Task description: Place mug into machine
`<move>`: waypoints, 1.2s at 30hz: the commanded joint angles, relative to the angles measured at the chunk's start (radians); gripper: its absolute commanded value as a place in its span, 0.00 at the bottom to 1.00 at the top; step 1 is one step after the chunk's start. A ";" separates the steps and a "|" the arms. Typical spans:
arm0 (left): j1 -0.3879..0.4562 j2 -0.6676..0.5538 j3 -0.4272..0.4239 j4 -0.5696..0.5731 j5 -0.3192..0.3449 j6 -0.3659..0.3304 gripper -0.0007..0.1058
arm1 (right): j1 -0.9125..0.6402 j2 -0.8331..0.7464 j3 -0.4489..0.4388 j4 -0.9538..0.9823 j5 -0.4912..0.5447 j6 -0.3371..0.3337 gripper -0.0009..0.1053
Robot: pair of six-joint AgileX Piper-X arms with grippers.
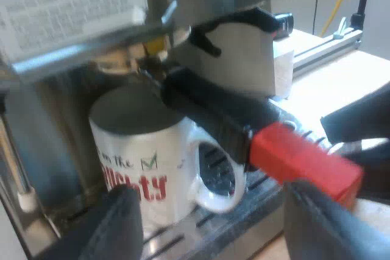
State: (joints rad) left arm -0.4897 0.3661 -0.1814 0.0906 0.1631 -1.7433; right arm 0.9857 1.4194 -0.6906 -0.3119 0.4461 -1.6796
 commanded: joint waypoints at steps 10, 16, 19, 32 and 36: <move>-0.001 -0.176 -0.240 0.326 -0.001 -0.002 0.51 | 0.167 -0.301 -0.006 0.196 0.151 0.000 0.29; -0.001 -0.197 -0.297 0.397 -0.001 -0.002 0.51 | 0.206 -0.322 -0.072 0.223 0.164 0.000 0.13; -0.001 -0.197 -0.299 0.423 0.006 -0.002 0.51 | 0.206 -0.322 -0.105 0.222 0.164 0.000 0.02; -0.001 -0.197 -0.299 0.428 0.059 -0.002 0.51 | 0.206 -0.235 -0.218 0.220 0.199 -0.008 0.01; -0.001 -0.197 -0.299 0.428 0.059 -0.002 0.51 | 0.206 -0.201 -0.252 0.220 0.229 -0.023 0.01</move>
State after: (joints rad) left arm -0.4897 0.1736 -0.4740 0.5254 0.2157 -1.7433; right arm 1.1900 1.2232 -0.9311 -0.0868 0.6678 -1.6874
